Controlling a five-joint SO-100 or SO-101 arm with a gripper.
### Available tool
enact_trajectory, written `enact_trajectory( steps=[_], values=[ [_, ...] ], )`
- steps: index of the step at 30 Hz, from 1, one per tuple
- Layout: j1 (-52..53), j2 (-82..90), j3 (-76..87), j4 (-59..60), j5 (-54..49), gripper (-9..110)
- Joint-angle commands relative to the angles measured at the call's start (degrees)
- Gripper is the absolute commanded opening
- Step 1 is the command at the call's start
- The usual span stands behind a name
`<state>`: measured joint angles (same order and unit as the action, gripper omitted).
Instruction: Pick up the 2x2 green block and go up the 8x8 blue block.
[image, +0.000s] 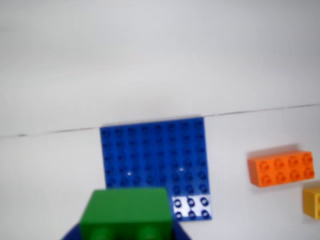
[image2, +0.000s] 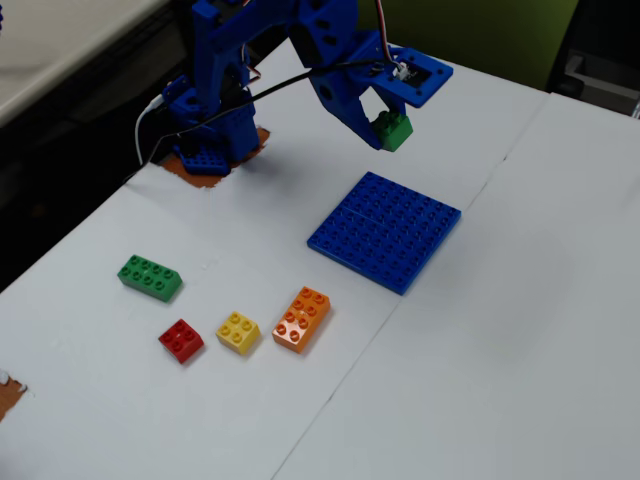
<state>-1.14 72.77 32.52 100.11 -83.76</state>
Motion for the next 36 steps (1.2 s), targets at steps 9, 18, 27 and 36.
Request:
enact_trajectory(
  steps=[9, 18, 27, 36],
  values=[
    [-2.29, -1.23, 3.16, 0.26, -5.54, 0],
    [-2.81, -4.57, 3.69, 0.26, -5.80, 0],
    [-1.05, -3.08, 7.73, 0.26, -6.59, 0],
    [1.05, -0.97, 7.56, 0.26, -5.71, 0]
  ],
)
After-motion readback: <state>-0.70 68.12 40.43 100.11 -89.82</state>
